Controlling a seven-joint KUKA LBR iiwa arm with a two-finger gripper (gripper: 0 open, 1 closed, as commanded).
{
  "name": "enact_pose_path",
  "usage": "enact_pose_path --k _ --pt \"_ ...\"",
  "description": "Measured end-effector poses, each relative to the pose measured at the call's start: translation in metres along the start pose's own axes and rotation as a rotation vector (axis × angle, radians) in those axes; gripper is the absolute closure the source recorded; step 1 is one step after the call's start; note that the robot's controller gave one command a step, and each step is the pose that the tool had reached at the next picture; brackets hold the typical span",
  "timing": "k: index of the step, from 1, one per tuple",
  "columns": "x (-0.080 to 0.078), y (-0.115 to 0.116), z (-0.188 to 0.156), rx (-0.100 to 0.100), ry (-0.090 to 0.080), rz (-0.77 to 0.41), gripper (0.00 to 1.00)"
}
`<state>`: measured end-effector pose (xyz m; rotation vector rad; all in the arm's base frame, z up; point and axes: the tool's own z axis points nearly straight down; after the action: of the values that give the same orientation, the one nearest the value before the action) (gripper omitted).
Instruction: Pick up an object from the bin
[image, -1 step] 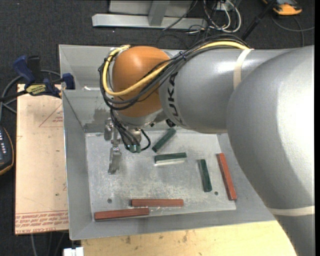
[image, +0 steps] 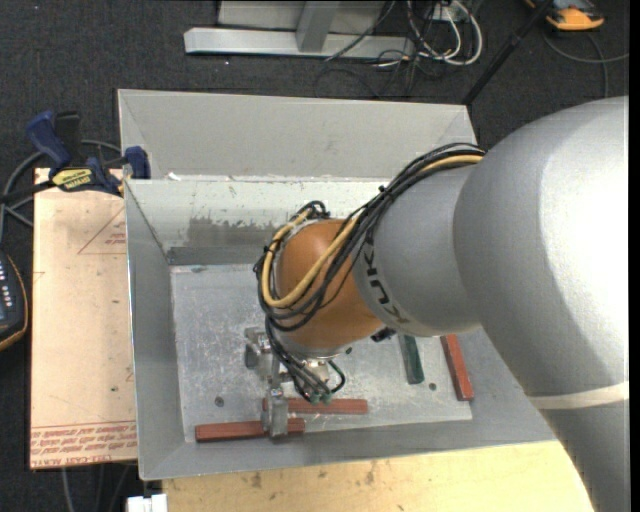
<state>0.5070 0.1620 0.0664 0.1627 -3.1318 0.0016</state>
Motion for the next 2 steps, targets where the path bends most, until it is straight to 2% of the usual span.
enact_pose_path --k 1,2 --pt "0.008 -0.088 -0.034 0.002 -0.007 -0.16 0.0" --pt "0.018 -0.106 -0.033 -0.001 -0.004 -0.111 0.0"
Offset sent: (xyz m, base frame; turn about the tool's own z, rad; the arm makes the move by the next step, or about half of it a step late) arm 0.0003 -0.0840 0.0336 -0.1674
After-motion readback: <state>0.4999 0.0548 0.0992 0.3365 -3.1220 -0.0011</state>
